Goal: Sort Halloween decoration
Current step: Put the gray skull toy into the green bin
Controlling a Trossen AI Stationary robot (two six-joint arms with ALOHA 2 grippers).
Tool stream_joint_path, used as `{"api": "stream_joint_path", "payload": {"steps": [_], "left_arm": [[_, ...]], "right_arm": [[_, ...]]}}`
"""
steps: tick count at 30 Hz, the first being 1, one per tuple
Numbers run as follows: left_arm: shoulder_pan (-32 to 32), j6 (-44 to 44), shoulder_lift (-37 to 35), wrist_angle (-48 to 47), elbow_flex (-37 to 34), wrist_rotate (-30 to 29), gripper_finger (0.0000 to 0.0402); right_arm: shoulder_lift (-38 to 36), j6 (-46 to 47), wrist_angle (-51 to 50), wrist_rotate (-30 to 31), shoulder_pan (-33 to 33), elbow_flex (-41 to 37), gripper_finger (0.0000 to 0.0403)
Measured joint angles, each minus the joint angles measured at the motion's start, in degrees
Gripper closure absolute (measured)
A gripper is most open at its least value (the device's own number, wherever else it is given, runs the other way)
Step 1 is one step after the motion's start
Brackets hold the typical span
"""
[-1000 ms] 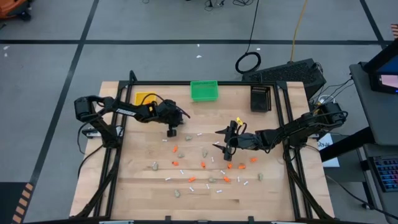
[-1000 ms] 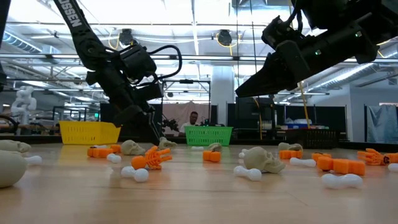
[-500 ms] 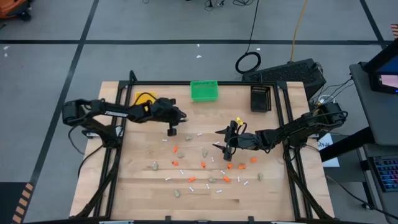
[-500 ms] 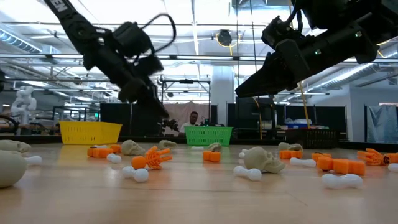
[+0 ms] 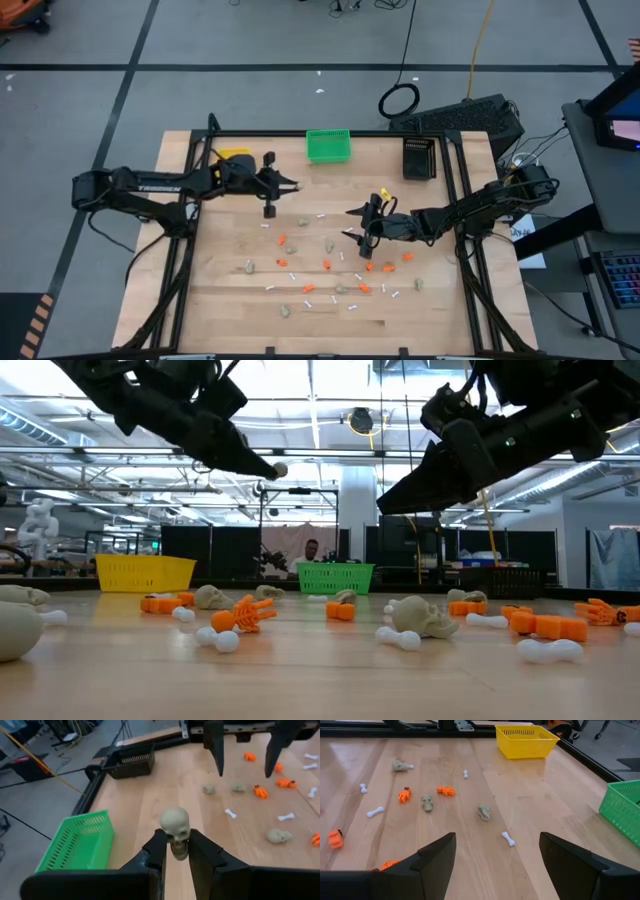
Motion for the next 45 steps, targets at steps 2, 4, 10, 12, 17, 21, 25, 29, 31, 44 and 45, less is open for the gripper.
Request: {"api": "stream_joint_path", "payload": {"steps": [2, 4, 10, 12, 17, 21, 25, 29, 31, 44, 45], "left_arm": [[0.13, -0.19, -0.74, 0.14, 0.0, 0.0, 0.0348], [0.2, -1.24, -1.43, 0.89, 0.0, 0.0, 0.0348], [0.09, -4.13, -3.08, 3.55, 0.0, 1.14, 0.0348], [0.11, -5.16, -3.06, 4.6, 0.0, 2.41, 0.0348], [0.09, -7.34, -3.07, 5.41, 0.0, 3.43, 0.0348], [0.11, -7.41, -3.06, 5.41, 0.0, 3.43, 0.0348], [0.09, -7.42, -3.06, 5.41, 0.0, 3.43, 0.0348], [0.09, -7.45, -3.06, 5.43, 0.0, 3.43, 0.0348], [0.09, -7.45, -3.06, 5.43, 0.0, 3.43, 0.0348], [0.09, -6.92, -3.06, 5.41, 0.0, 3.43, 0.0348], [0.09, -6.53, -3.06, 5.39, 0.0, 3.42, 0.0348]], "right_arm": [[0.0, 0.0, 0.39, 0.0, 0.0, 0.01, 0.0131], [0.0, 0.0, 0.68, 0.0, 0.0, 0.02, 0.0131], [0.0, 0.83, 0.78, 0.0, 0.0, 0.02, 0.0131], [0.0, 0.83, 0.77, 0.01, 0.0, 0.02, 0.0131], [0.0, 1.26, 0.77, 0.04, 0.0, 0.02, 0.0131], [0.0, 1.46, 0.77, 0.07, 0.0, 0.02, 0.0131], [0.0, 1.46, 0.77, 0.1, 0.0, 0.02, 0.0131], [0.0, 1.46, 0.77, 0.11, 0.0, 0.02, 0.0131], [0.0, 1.47, 0.77, 0.11, 0.0, 0.02, 0.0131], [0.0, 1.49, 0.77, 0.13, 0.0, 0.02, 0.0131], [0.0, 1.49, 0.77, 0.13, 0.0, 0.02, 0.0131]]}}
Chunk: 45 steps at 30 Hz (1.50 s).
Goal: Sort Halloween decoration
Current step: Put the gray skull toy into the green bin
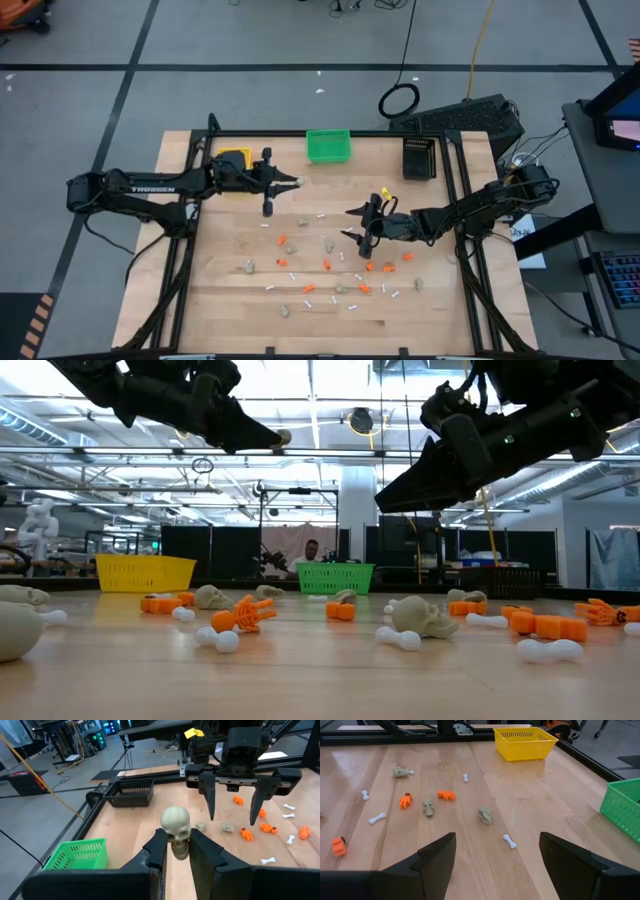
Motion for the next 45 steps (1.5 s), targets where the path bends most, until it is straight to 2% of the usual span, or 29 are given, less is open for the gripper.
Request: {"api": "stream_joint_path", "payload": {"steps": [6, 20, 33, 45], "left_arm": [[0.0, 2.41, 0.0, -0.17, 0.0, -0.01, 0.0348], [0.0, 22.81, 0.0, -0.21, 0.0, -0.03, 0.0348], [0.0, 38.29, 0.0, 0.14, 0.0, -0.66, 0.0348], [0.0, 39.8, 0.0, 0.12, 0.0, -4.1, 0.0345]], "right_arm": [[0.0, 0.15, 0.0, 0.0, 0.0, 0.0, 0.0131], [0.0, 0.21, 0.0, 0.0, 0.0, 0.0, 0.0131], [0.0, 0.2, -0.02, 0.0, -0.01, 0.0, 0.0131], [0.0, 0.2, -0.02, 0.0, -0.01, -0.01, 0.0131]]}}
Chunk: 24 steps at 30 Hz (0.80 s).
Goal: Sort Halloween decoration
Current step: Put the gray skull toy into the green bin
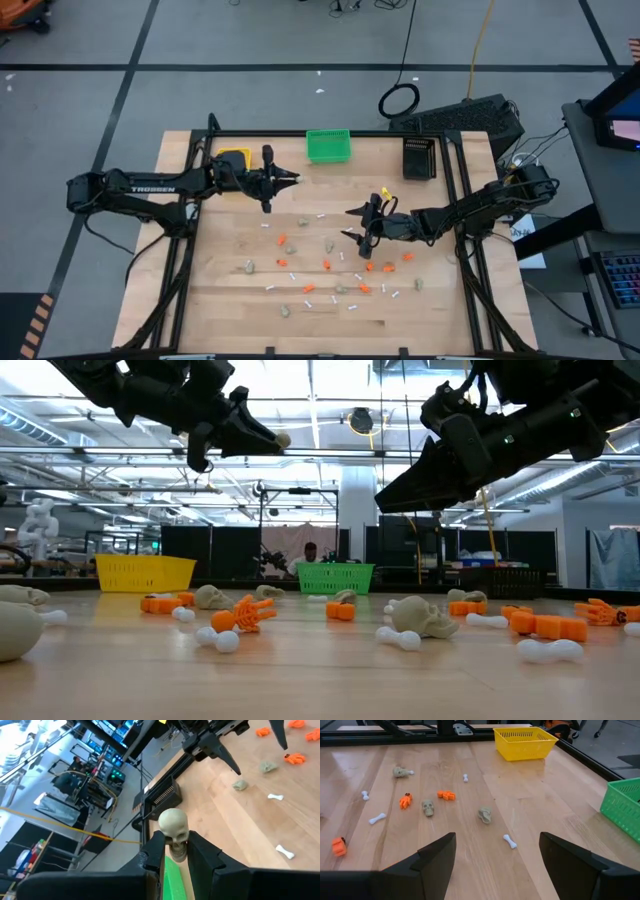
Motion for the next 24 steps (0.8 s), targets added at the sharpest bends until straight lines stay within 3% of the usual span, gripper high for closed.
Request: {"api": "stream_joint_path", "payload": {"steps": [13, 24], "left_arm": [[0.0, -0.6, 0.0, -0.53, 0.0, 0.0, 0.0344], [0.02, -20.49, 0.0, -0.34, 0.0, 0.02, 0.0344]], "right_arm": [[0.0, 0.0, 0.0, 0.0, 0.01, 0.01, 0.0131], [0.0, -0.25, 0.0, -0.02, 0.01, 0.01, 0.0131]]}}
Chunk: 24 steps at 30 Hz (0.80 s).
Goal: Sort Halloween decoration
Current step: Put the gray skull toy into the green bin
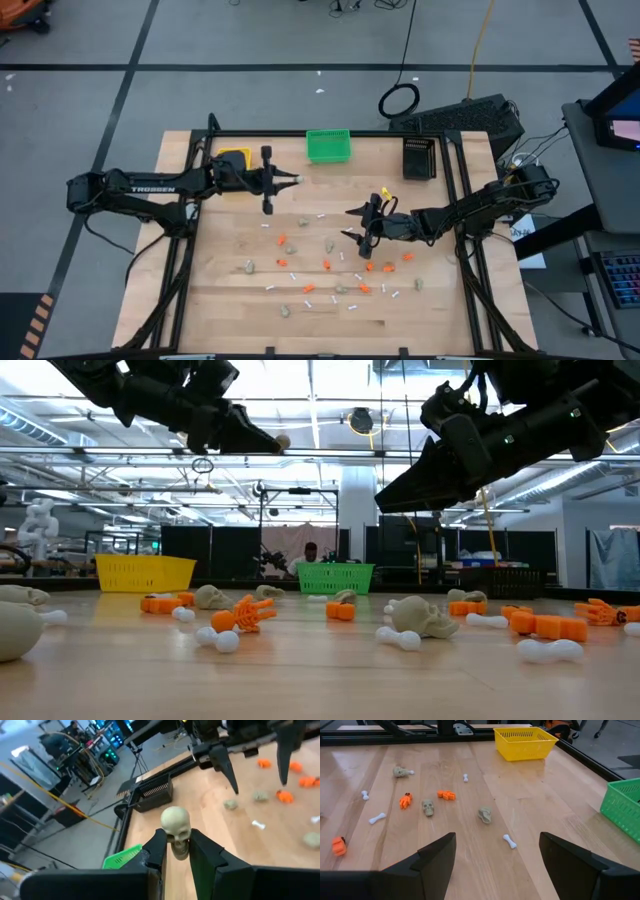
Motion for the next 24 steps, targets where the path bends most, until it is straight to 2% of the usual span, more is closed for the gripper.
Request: {"api": "stream_joint_path", "payload": {"steps": [4, 9, 13, 19, 24], "left_arm": [[-0.02, -3.67, 0.02, 2.05, 0.0, -1.05, 0.0344], [0.0, -3.68, 0.04, 7.61, 0.08, -8.39, 0.0344], [0.73, -2.67, 0.42, 8.38, 3.15, -13.22, 0.0344], [3.11, -2.17, 3.88, 7.28, 9.02, -14.01, 0.0345], [5.55, -1.67, 10.58, 7.17, 14.23, -14.01, 0.0345]], "right_arm": [[0.0, -0.82, -0.01, 0.0, 0.0, 0.0, 0.0131], [0.0, -1.75, -0.06, -0.02, 0.0, 0.0, 0.0131], [0.0, -2.92, -0.37, -0.04, 0.0, -0.01, 0.0131], [0.0, -3.66, -1.14, -0.13, 0.0, 0.0, 0.0131], [0.0, -3.04, -2.79, -0.29, 0.0, 0.0, 0.0131]]}}
